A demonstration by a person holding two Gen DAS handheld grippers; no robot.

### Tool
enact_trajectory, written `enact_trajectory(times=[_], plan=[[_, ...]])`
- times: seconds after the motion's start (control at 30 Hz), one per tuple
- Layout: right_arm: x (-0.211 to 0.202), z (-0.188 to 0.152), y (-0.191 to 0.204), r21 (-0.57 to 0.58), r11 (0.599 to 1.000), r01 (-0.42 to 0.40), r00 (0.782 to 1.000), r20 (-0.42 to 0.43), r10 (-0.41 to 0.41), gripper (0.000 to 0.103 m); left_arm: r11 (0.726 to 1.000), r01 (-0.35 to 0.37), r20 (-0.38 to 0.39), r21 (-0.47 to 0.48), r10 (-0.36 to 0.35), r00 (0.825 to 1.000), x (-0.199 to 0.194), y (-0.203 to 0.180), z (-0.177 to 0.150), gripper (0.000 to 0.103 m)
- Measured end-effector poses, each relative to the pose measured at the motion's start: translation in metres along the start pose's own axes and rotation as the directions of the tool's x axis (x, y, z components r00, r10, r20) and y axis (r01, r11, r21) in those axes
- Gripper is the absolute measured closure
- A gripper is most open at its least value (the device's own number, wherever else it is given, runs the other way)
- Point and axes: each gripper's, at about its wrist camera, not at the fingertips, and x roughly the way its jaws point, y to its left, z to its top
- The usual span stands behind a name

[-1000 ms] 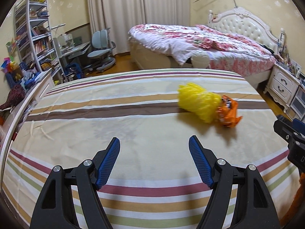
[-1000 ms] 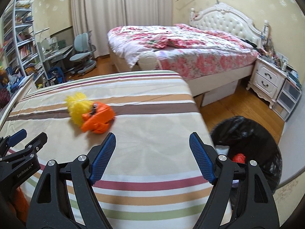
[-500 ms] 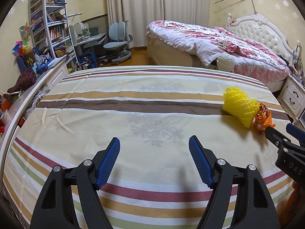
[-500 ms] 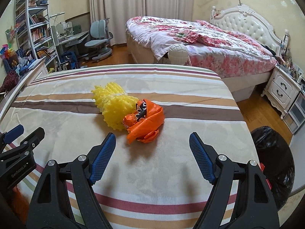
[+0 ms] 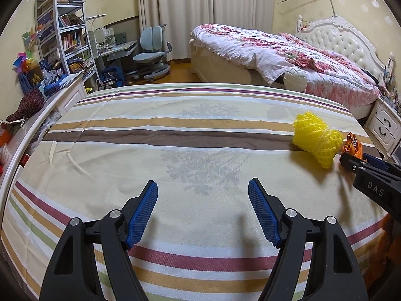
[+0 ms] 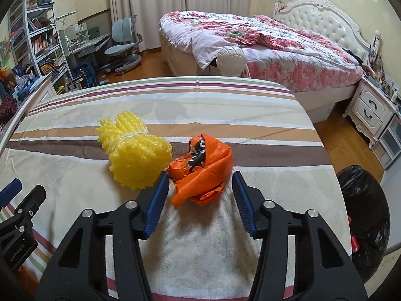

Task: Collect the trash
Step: 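Grasp the orange packet with the right gripper, then grasp the yellow mesh bag with the left gripper while the right holds the packet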

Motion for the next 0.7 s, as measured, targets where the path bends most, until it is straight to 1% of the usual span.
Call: enact_trajectory(times=[0.13, 0.23, 0.43, 0.7], plan=[[0.004, 0.002, -0.002, 0.001, 1.0, -0.01, 1.0, -0.007, 0.01, 0.055, 1.0, 0.004, -0.002, 0.006, -0.004, 1.0, 0.002, -0.005, 0.002, 0.03], [0.004, 0.003, -0.003, -0.014, 1.0, -0.015, 1.0, -0.005, 0.015, 0.058, 1.0, 0.012, -0.003, 0.012, -0.011, 1.0, 0.002, -0.009, 0.003, 0.03], [0.0, 0.002, -0.02, -0.009, 1.0, 0.025, 1.0, 0.01, -0.025, 0.059, 0.999, 0.039, -0.003, 0.035, -0.039, 0.999, 0.002, -0.025, 0.005, 0.03], [-0.003, -0.001, -0.05, 0.01, 0.998, 0.066, 0.998, 0.015, -0.066, 0.059, 0.993, 0.093, 0.003, 0.074, -0.094, 0.996, -0.002, -0.063, 0.012, 0.03]])
